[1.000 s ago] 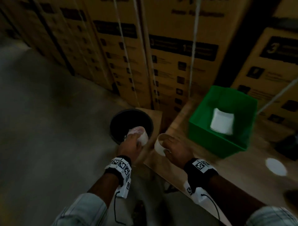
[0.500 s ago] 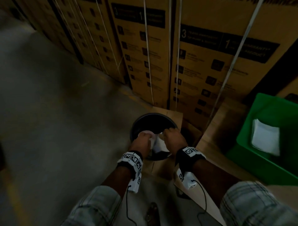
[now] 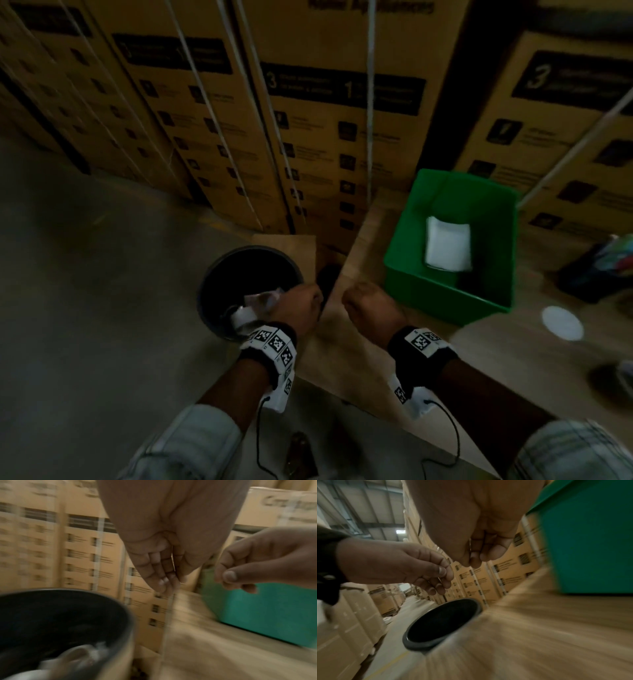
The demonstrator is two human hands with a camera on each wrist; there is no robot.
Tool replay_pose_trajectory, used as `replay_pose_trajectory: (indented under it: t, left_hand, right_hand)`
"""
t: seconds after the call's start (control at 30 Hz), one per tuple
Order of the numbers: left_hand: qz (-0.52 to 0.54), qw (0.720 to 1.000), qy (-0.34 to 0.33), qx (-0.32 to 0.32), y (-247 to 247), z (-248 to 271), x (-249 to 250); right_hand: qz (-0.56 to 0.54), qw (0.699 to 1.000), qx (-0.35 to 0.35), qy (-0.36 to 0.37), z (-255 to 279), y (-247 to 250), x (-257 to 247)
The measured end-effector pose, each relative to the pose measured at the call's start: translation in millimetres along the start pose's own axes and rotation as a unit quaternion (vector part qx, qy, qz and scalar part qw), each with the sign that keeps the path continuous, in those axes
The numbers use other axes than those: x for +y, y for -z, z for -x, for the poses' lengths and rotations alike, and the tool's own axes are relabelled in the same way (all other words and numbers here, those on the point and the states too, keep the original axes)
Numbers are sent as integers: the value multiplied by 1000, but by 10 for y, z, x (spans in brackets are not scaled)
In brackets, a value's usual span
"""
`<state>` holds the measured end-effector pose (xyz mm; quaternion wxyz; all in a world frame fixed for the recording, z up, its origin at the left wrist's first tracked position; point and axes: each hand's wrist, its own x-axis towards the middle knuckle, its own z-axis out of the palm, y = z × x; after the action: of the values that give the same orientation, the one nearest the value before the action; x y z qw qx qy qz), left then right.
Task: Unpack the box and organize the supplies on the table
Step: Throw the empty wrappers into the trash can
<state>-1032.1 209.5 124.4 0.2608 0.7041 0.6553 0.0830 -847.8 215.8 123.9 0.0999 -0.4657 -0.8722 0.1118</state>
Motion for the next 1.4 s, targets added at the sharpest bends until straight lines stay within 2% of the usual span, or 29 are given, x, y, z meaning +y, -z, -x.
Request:
replay_pose_trajectory:
  t: [0.17, 0.3, 0.4, 0.57, 0.7, 0.83, 1.0, 1.07, 1.23, 1.4]
  left_hand:
    - [-8, 997, -61, -37, -574, 101, 940]
    - [-30, 991, -108, -66, -1082, 165, 1806]
    - [-46, 986, -140, -74, -1428, 143, 2418]
    - [-27, 978, -187, -83, -1871, 123, 3337]
    - [-22, 976, -200, -87, -2121, 40, 3754]
    - [-31, 974, -211, -73, -2242, 29, 3911]
    - [-63, 975, -202, -66, -2261, 76, 3878]
    - [-67, 977, -191, -70, -2242, 96, 3807]
    - [-68, 982, -165, -64, -2090, 143, 3515]
    - [-74, 989, -120, -52, -1813, 206, 2991]
  right_hand:
    - [-12, 999, 8, -36, 1070, 302, 624]
    - [-29, 994, -2, -102, 1940, 480, 1286]
    - [-24, 989, 27, -143, 2470, 608, 1698]
    - [38, 974, 45, -220, 3076, 862, 2319]
    - [37, 962, 66, -261, 3325, 934, 2691]
    - [49, 962, 68, -258, 3471, 874, 2807]
    - [49, 957, -45, -283, 3512, 693, 2866]
    - [55, 962, -50, -264, 3485, 633, 2847]
    - [36, 985, -7, -168, 3315, 624, 2555]
    - [43, 994, -6, -102, 2985, 612, 2202]
